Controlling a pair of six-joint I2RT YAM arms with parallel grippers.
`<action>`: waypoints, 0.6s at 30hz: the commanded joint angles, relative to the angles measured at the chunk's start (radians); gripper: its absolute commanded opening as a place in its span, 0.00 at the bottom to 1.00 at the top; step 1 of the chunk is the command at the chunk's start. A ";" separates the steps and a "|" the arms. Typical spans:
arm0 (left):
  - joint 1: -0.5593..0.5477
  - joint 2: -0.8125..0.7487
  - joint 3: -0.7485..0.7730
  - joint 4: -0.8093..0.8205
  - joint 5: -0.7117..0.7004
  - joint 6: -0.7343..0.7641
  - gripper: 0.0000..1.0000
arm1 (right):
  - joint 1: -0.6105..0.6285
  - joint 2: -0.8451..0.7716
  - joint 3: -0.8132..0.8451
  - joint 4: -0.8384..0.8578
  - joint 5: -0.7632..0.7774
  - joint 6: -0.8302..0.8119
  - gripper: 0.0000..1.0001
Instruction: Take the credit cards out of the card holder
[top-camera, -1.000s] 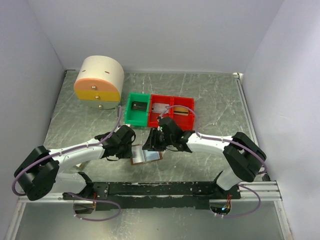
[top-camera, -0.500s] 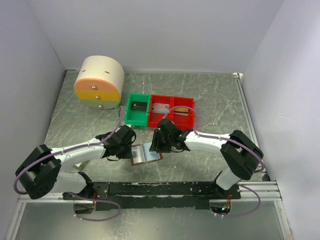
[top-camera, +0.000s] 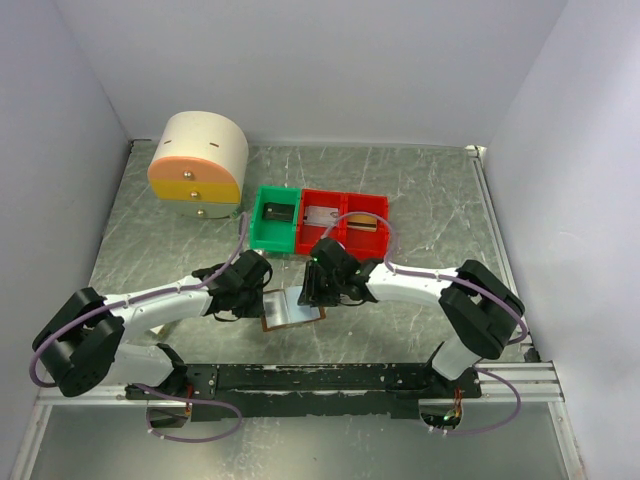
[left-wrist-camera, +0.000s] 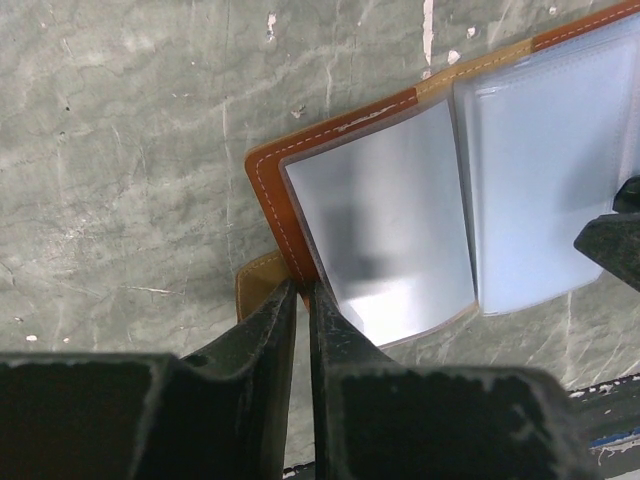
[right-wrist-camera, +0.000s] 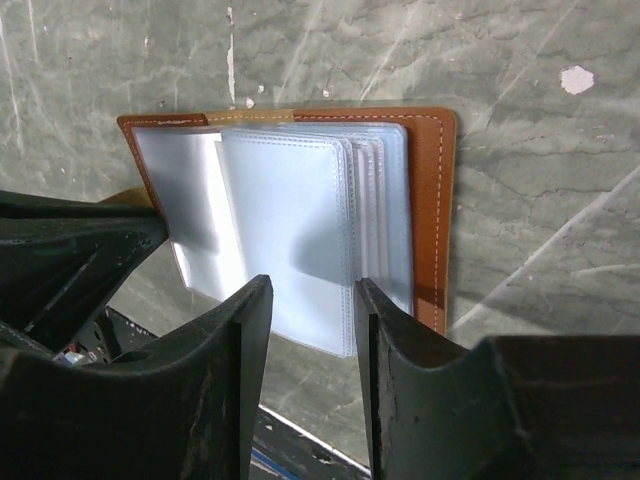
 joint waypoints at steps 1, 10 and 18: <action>0.004 0.014 0.017 0.035 0.033 0.013 0.20 | 0.015 -0.025 0.053 -0.030 0.008 -0.028 0.38; 0.005 0.030 0.027 0.029 0.027 0.022 0.19 | 0.062 0.019 0.147 -0.152 0.092 -0.055 0.38; 0.004 0.014 0.026 0.017 0.021 0.016 0.19 | 0.083 0.017 0.188 -0.233 0.177 -0.050 0.39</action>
